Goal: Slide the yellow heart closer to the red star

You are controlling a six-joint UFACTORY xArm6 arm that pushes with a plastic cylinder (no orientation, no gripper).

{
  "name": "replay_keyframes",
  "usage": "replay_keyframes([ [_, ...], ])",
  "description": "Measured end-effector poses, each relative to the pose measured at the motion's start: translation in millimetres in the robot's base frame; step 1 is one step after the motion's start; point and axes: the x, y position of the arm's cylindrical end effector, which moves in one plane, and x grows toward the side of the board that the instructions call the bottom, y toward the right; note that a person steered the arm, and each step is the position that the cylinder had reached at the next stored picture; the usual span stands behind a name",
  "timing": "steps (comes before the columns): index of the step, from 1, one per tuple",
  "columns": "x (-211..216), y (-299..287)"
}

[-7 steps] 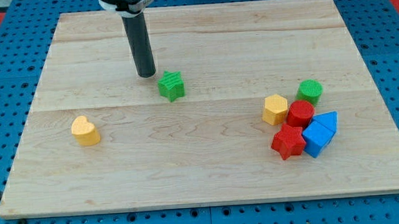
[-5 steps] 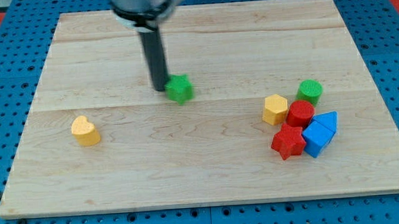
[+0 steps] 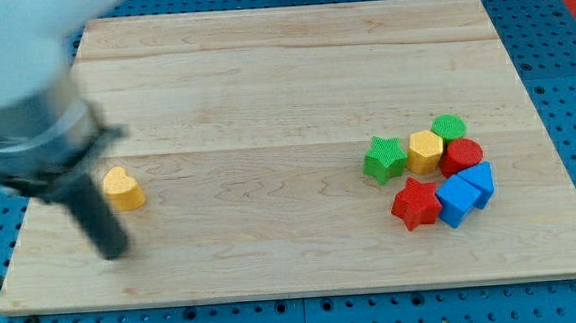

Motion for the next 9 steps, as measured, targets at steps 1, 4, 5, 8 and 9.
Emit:
replay_keyframes([
  [1,-46.0,-2.2],
  [4,-83.1,119.4],
  [5,-111.8,155.1],
  [8,-53.8,235.8],
  [9,-38.4,260.1],
])
